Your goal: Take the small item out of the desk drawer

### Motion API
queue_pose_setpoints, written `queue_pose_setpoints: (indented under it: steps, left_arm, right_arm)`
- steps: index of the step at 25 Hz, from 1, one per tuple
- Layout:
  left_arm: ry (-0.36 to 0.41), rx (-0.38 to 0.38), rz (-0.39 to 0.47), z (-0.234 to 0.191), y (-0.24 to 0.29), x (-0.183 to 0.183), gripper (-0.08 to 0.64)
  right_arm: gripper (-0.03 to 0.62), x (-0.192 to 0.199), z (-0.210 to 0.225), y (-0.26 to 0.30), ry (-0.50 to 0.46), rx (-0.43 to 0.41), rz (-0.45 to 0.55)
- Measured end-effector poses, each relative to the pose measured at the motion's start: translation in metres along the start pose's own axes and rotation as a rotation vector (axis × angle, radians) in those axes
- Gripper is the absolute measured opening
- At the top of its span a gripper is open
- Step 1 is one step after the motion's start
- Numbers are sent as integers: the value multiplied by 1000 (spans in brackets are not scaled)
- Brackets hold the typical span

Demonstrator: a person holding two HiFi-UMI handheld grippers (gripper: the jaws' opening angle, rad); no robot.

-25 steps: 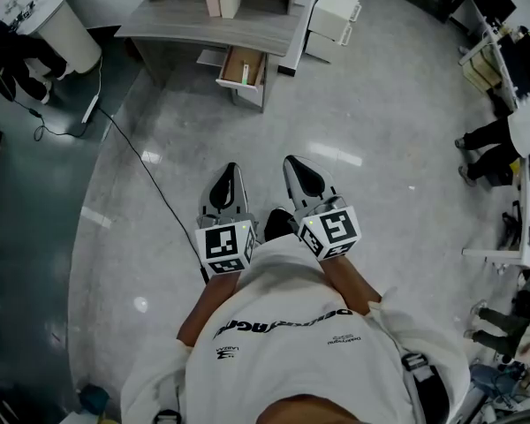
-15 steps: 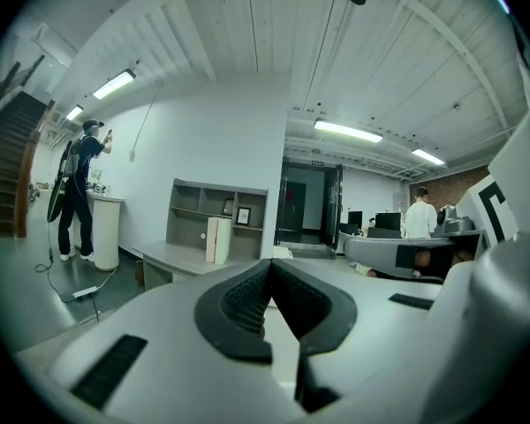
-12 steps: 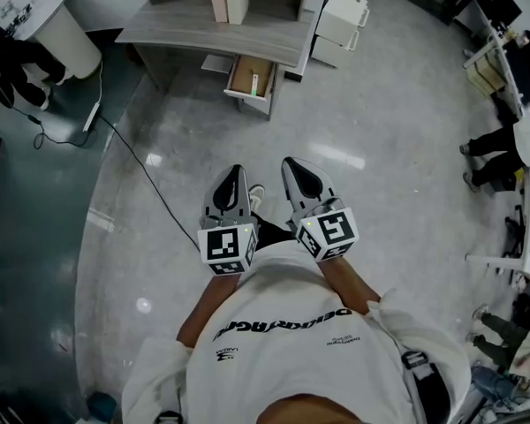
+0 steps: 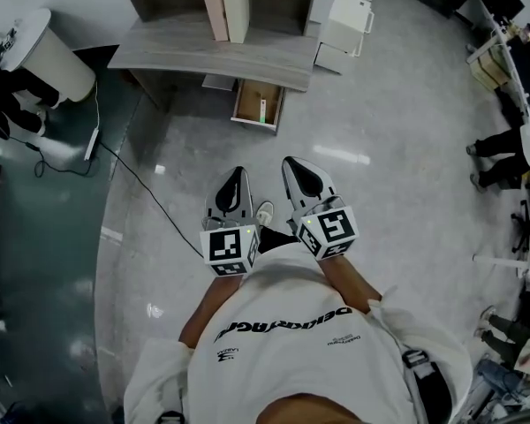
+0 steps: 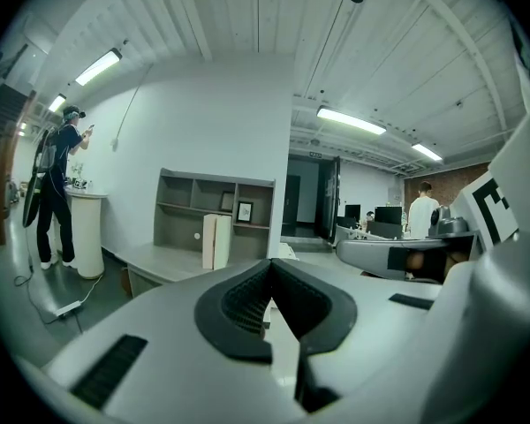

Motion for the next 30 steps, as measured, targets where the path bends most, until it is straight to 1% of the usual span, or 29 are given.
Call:
queue_pose_setpoints:
  steps: [8,13,17,22,30]
  left_arm:
    - [24,33,-42,-55,96,-35,15]
    - [32,56,-68,-77,151,-51,15]
    - [33,86,-90,-81,178,-58,15]
    - [33,113,-109,-81,199,-63,15]
    - [53,130,-138,-85,219,-56,15]
  right_arm:
    - [31,-30,44,100,30,14,-22]
    - [31,-44,76,148,57,37,-32]
    - [31,-49,93,166,72,57,-48]
    - [31,-51,106,179,87,76,-68]
    - [32,-32,114,190,129,103,-105]
Point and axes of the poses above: the fingertips, and each gripper's own axes: y forward along the fingers, z to its right, x out of its underside, the point moved 9 cm from there along -y, backward along the fingers, and after that the axes turned 12 degrees about -z, right-handed, at the moved point
